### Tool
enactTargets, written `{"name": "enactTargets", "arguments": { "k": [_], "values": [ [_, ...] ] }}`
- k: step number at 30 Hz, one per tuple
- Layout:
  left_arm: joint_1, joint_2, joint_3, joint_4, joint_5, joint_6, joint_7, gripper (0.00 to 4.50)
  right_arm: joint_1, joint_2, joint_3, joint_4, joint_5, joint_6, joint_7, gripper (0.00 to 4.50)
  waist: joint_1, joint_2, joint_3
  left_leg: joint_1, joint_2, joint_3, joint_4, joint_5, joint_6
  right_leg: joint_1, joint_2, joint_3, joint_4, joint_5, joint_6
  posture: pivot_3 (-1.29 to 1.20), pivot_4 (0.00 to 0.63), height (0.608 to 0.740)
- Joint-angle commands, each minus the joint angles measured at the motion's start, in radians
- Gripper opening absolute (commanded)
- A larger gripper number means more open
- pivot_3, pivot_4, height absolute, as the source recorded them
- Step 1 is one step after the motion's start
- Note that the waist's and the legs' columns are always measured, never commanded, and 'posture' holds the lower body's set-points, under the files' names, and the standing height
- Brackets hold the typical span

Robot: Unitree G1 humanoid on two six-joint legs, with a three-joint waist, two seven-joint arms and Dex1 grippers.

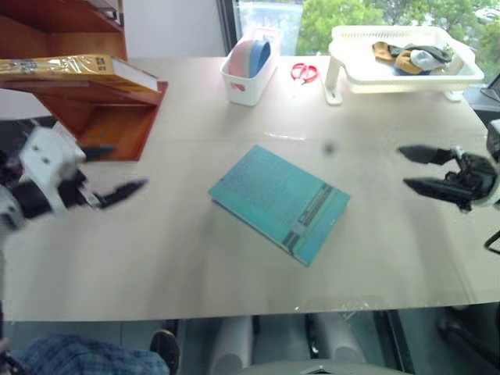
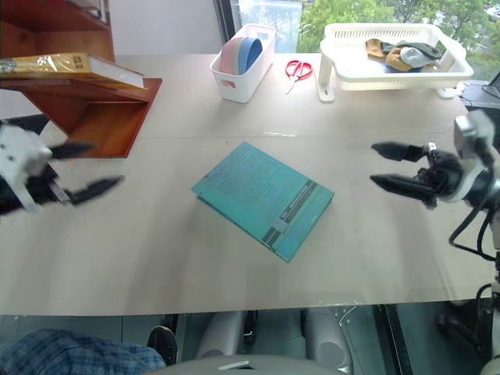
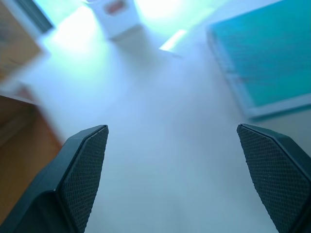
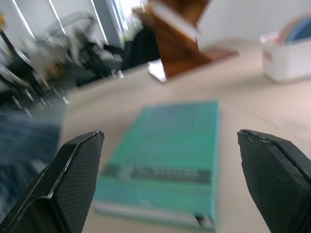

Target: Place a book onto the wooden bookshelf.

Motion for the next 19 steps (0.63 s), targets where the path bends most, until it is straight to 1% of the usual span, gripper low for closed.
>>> {"name": "enactTargets", "arguments": {
  "k": [1, 3, 5, 7, 9, 12, 15, 19],
  "values": [
    [0.079, -0.102, -0.01, -0.131, -0.051, 0.049, 0.083, 4.45, 0.038, 0.02, 0.0, 0.042, -0.066, -0.107, -0.004, 4.5, 0.002, 0.0, 0.0, 0.003, -0.001, 0.0, 0.0, 0.0, 0.0, 0.004, -0.001, 0.0, -0.001, 0.0, 0.0, 0.0, 0.15, 0.74],
    [0.108, -0.181, -0.054, -0.168, -0.054, 0.065, 0.146, 4.45, 0.053, 0.048, 0.002, 0.074, -0.108, -0.173, -0.035, 4.5, 0.003, 0.0, 0.0, 0.01, -0.001, 0.0, -0.001, 0.0, 0.0, 0.011, -0.001, 0.0, -0.003, 0.0, 0.0, 0.0, 0.15, 0.74],
    [0.131, -0.239, -0.092, -0.185, -0.035, 0.068, 0.199, 4.45, 0.075, 0.065, 0.009, 0.094, -0.144, -0.222, -0.046, 4.5, 0.004, -0.001, 0.0, 0.01, -0.002, -0.001, 0.0, 0.0, 0.0, 0.013, -0.001, 0.0, -0.003, 0.0, 0.0, 0.0, 0.15, 0.74],
    [0.155, -0.288, -0.132, -0.181, 0.024, 0.025, 0.252, 4.45, 0.104, 0.079, 0.017, 0.104, -0.172, -0.259, -0.05, 4.5, 0.005, -0.001, -0.001, 0.011, -0.002, -0.001, 0.001, 0.0, 0.0, 0.013, -0.001, -0.001, -0.003, 0.0, 0.001, 0.0, 0.15, 0.74],
    [0.169, -0.329, -0.162, -0.189, 0.052, 0.015, 0.301, 4.45, 0.128, 0.096, 0.018, 0.113, -0.187, -0.286, -0.063, 4.5, 0.004, -0.001, -0.001, 0.011, -0.002, -0.001, 0.001, 0.0, 0.0, 0.014, -0.001, -0.001, -0.003, 0.0, 0.001, 0.0, 0.15, 0.74],
    [0.182, -0.374, -0.201, -0.193, 0.097, -0.025, 0.352, 4.45, 0.164, 0.134, 0.013, 0.121, -0.197, -0.326, -0.086, 4.5, 0.004, -0.001, -0.001, 0.011, -0.002, -0.002, 0.001, 0.0, 0.0, 0.014, -0.001, 0.0, -0.003, 0.0, 0.001, 0.0, 0.15, 0.74],
    [0.193, -0.42, -0.238, -0.18, 0.088, -0.056, 0.349, 4.45, 0.203, 0.167, 0.001, 0.108, -0.184, -0.334, -0.102, 4.5, 0.004, -0.001, -0.001, 0.011, -0.002, -0.002, 0.001, 0.0, 0.0, 0.014, -0.001, -0.001, -0.003, 0.0, 0.001, 0.0, 0.15, 0.74],
    [0.21, -0.416, -0.296, -0.155, 0.119, -0.105, 0.316, 4.45, 0.251, 0.175, 0.009, 0.081, -0.199, -0.36, -0.11, 4.5, 0.004, -0.001, -0.001, 0.011, -0.002, -0.001, 0.0, 0.0, 0.0, 0.014, -0.001, 0.0, -0.004, 0.0, 0.001, 0.0, 0.15, 0.74]
  ]
}}
